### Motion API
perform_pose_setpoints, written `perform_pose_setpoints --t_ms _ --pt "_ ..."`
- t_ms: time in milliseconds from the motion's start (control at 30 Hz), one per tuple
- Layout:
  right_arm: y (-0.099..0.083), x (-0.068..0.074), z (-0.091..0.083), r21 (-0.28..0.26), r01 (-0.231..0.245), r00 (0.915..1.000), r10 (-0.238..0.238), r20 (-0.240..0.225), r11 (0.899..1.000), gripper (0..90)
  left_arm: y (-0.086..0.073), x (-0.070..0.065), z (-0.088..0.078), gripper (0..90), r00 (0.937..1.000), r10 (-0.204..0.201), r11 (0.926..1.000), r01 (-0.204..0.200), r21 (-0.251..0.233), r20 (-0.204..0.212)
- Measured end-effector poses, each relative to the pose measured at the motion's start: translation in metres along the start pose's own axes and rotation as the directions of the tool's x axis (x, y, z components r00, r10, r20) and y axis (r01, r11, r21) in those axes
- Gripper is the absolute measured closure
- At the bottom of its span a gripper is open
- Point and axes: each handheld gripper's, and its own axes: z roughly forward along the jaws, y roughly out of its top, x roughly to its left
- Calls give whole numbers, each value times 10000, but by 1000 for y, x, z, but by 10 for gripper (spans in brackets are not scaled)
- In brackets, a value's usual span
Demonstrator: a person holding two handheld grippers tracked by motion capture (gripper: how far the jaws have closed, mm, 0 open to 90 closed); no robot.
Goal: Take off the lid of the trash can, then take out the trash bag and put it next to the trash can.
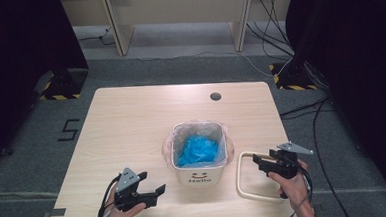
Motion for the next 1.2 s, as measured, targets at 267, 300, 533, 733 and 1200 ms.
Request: perform_pose_setpoints --t_ms 267,300,533,733,1200 --pt "6 6 2 -64 123 9999 -123 -64 9999 260 2 -3 -1 164 9999 -35 10000 36 -57 139" --pt "8 7 3 -84 116 9999 -117 -85 9999 260 3 -4 -1 164 9999 -29 10000 30 -60 150" --pt "21 16 7 -184 241 9995 -245 -203 9995 263 5 -8 0 164 9998 41 9999 -39 -100 209" --pt "29 26 8 -218 553 9978 -560 -341 9982 264 11 -14 0 164 9993 185 9997 -179 -182 321" --pt "66 45 7 -647 596 9940 -651 -876 9961 263 40 -31 3 164 9944 788 9949 -740 -686 703"
